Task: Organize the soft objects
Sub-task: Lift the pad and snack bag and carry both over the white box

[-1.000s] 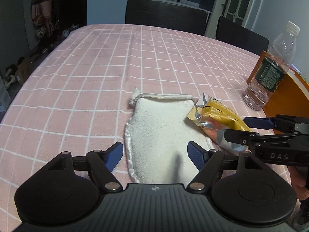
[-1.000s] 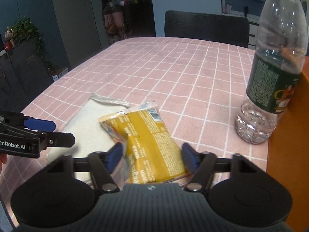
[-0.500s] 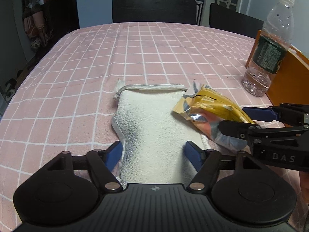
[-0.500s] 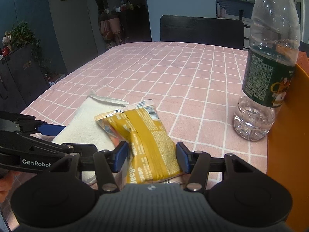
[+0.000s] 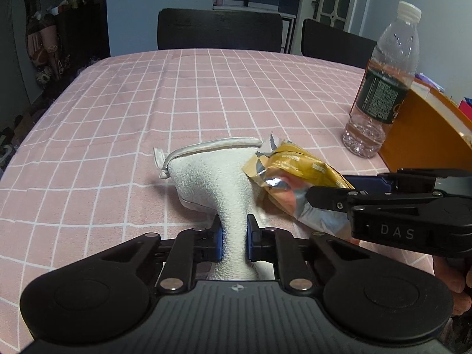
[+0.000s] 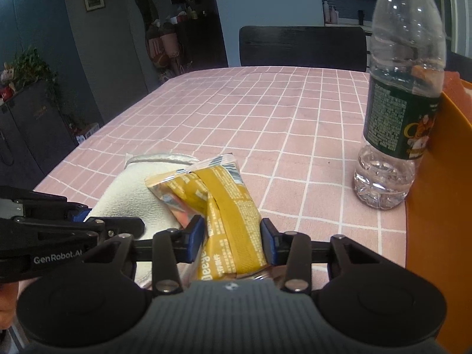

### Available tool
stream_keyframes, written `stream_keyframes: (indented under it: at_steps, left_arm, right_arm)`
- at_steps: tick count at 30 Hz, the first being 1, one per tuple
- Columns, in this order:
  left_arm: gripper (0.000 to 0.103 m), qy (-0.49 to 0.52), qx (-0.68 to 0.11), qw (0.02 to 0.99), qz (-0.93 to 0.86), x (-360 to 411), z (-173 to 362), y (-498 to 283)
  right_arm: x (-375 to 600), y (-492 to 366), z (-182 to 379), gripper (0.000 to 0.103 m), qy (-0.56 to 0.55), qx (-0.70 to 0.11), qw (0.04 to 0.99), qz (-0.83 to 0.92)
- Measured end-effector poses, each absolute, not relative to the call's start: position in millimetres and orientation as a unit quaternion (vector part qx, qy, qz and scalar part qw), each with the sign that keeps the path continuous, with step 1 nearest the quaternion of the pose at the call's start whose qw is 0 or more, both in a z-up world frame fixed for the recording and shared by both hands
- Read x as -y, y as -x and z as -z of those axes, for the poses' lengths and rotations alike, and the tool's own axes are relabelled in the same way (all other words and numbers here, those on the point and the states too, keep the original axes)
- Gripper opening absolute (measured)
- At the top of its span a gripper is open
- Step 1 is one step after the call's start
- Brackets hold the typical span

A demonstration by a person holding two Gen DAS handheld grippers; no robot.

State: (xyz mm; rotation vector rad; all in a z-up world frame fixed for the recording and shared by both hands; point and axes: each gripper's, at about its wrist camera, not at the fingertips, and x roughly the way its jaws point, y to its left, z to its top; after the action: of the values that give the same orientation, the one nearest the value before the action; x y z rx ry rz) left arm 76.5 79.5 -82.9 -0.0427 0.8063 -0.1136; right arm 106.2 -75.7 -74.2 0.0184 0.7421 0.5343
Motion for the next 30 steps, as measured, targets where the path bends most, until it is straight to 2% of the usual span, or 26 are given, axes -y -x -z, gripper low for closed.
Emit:
stream_keyframes:
  at_steps: [16,24,30]
  left_arm:
    - [0.016,0.029,-0.305,0.949,0.072,-78.9,15.4,-29.6]
    - [0.016,0.015,-0.236,0.963,0.131,-47.4,-26.6,-14.4]
    - [0.016,-0.014,-0.192,0.963,0.190,-4.1,-49.5,-19.4]
  right_arm:
    - [131.8,-36.8,-3.5,0.039,-0.053,-0.269,0.929,-0.250]
    - [177.7,-2.8,-44.6,0.039,-0.049,-0.212,0.957,-0.192]
    - [220.9,1.7,-57.8,0.039,-0.045,-0.205,0.970,-0.125]
